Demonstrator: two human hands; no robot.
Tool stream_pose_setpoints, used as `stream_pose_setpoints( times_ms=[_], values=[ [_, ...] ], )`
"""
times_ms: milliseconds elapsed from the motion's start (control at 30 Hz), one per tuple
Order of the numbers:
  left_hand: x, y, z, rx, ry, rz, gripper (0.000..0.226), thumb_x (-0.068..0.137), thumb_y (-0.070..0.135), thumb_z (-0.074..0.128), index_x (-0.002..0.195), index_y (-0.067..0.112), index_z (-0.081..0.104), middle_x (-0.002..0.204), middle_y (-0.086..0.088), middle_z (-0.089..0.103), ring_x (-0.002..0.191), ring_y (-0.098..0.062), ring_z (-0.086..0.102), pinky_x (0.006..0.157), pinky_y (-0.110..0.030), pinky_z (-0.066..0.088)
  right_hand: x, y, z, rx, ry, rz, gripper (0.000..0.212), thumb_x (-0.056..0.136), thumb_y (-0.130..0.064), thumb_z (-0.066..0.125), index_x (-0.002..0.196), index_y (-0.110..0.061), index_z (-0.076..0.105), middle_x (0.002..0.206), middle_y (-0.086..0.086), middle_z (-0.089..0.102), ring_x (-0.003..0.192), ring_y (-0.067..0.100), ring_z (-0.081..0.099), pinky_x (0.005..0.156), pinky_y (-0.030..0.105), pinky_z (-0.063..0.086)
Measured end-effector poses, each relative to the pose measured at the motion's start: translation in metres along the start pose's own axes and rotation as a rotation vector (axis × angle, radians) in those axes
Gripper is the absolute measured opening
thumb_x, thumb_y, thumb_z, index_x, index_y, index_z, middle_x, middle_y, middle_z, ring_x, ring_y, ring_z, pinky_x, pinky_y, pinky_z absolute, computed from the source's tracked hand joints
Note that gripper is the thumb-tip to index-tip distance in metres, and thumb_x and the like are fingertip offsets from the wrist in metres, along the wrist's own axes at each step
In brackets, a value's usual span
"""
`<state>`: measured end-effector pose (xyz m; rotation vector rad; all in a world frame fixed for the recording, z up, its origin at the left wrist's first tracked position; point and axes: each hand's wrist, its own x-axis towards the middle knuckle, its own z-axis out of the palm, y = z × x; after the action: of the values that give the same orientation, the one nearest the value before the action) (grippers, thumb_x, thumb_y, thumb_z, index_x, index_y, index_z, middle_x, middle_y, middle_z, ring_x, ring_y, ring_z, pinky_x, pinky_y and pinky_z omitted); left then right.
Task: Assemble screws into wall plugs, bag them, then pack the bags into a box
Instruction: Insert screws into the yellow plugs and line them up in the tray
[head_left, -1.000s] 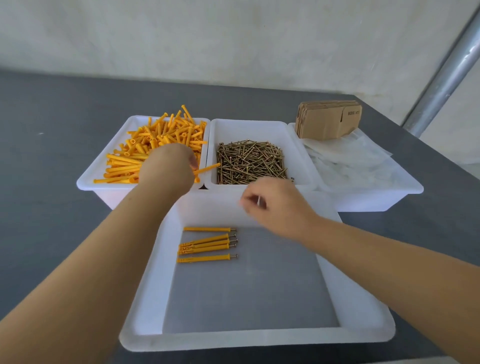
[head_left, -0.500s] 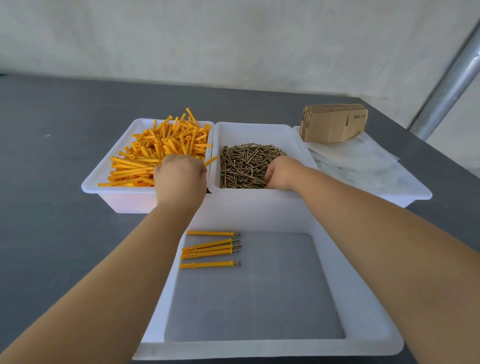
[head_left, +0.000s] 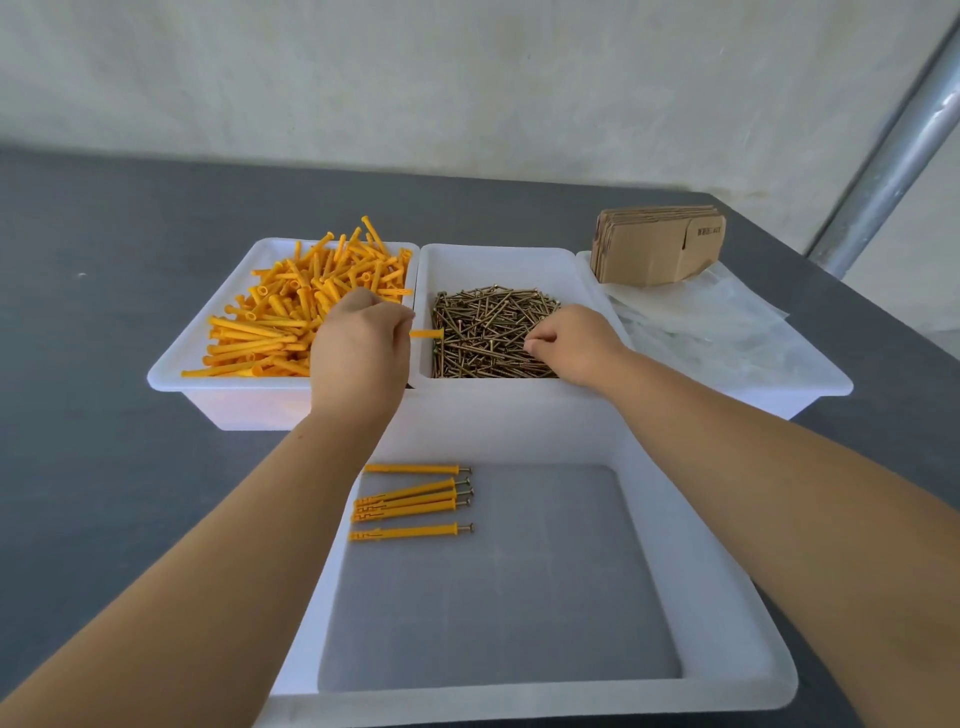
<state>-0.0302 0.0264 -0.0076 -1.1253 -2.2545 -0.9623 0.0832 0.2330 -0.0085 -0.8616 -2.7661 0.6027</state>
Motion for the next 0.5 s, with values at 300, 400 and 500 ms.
stream_pose_setpoints(
  times_ms=[300, 400, 500],
  values=[
    [0.002, 0.009, 0.01, 0.203, -0.404, 0.027, 0.027, 0.099, 0.019, 0.049, 0.11, 0.016, 0.074, 0.155, -0.009, 0.038, 0.144, -0.036, 0.026, 0.111, -0.051, 0.035, -0.017, -0.003, -0.008, 0.159, 0.392, -0.053, 0.024, 0.097, -0.017, 0.055, 0.085, -0.007, 0.073, 0.081, 0.007, 0.071, 0.076, 0.024, 0.065, 0.076, 0.037, 0.053],
    [0.012, 0.014, 0.014, 0.328, -0.692, 0.004, 0.033, 0.102, 0.02, 0.035, 0.109, 0.012, 0.066, 0.135, -0.008, 0.051, 0.142, -0.036, 0.029, 0.117, -0.059, 0.022, -0.027, -0.01, -0.014, 0.275, 0.445, -0.072, 0.021, 0.099, -0.019, 0.054, 0.089, -0.011, 0.071, 0.078, 0.001, 0.069, 0.065, 0.017, 0.068, 0.069, 0.034, 0.056],
    [0.012, 0.019, 0.016, 0.26, -0.687, -0.035, 0.02, 0.102, 0.017, 0.039, 0.091, 0.015, 0.056, 0.097, -0.008, 0.056, 0.117, -0.036, 0.052, 0.109, -0.059, 0.035, -0.04, -0.015, -0.015, 0.317, 0.431, -0.105, 0.019, 0.098, -0.017, 0.055, 0.09, -0.012, 0.071, 0.079, -0.001, 0.07, 0.062, 0.009, 0.068, 0.065, 0.028, 0.052]
  ],
)
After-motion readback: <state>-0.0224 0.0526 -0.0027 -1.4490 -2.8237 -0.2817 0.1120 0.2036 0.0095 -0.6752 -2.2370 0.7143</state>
